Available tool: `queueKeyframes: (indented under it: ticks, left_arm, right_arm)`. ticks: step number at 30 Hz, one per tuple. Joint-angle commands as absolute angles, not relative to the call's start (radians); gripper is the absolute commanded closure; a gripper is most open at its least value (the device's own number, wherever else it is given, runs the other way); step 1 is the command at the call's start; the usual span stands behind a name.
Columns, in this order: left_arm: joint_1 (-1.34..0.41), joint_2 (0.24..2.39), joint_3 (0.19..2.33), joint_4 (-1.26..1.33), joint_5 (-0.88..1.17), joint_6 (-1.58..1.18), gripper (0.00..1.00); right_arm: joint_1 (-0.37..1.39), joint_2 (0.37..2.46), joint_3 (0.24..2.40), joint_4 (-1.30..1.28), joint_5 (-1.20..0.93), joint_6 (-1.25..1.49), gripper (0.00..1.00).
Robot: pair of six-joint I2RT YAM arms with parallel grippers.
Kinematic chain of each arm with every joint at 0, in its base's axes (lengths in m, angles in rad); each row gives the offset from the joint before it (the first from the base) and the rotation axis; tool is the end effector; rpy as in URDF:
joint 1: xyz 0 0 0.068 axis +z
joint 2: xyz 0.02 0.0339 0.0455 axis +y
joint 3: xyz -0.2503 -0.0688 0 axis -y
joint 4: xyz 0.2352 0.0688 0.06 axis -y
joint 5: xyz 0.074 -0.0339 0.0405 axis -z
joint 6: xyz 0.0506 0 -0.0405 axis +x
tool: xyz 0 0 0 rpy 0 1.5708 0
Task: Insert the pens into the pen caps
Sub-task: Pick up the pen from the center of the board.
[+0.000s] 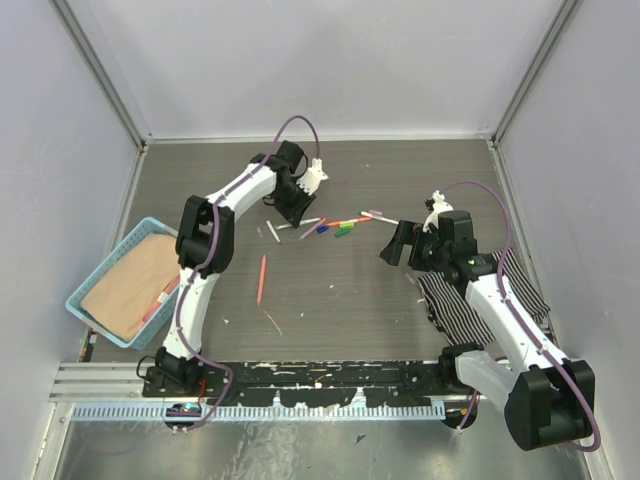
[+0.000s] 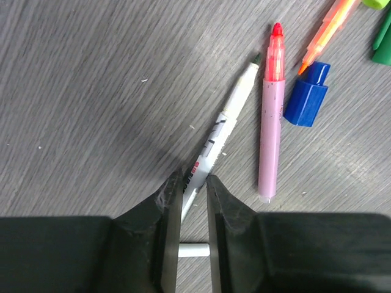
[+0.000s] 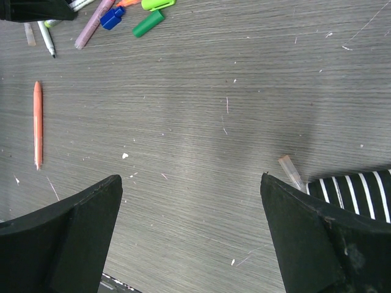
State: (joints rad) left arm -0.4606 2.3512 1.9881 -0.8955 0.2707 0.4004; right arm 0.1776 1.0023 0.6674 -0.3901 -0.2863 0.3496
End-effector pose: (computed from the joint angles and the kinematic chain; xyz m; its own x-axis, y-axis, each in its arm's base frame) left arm 0.4195 -0.2232 0.1471 -0.5894 0.7118 -0.3820 0.7945 0.5964 -0.1146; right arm 0.2129 0.0527 0.2225 -0.7425 0.2006 -0.6391 -0.1311 0.8921 0.4323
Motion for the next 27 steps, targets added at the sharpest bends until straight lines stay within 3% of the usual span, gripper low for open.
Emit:
queueKeyframes:
  ticks: [1, 14, 27]
  left_arm:
    - [-0.458, 2.361, 2.002, -0.884, 0.234, 0.413, 0.74]
    - [-0.458, 2.377, 2.049, -0.848, 0.226, 0.374, 0.87]
    - [-0.460, 2.255, 1.982, -0.755, 0.298, 0.237, 0.84]
  right_arm:
    - [0.184, 0.997, 0.681, -0.364, -0.287, 0.340, 0.00]
    - [0.184, 0.981, 0.673, -0.377, -0.275, 0.344, 0.00]
    - [0.185, 0.865, 0.677, -0.356, -0.187, 0.409, 0.00]
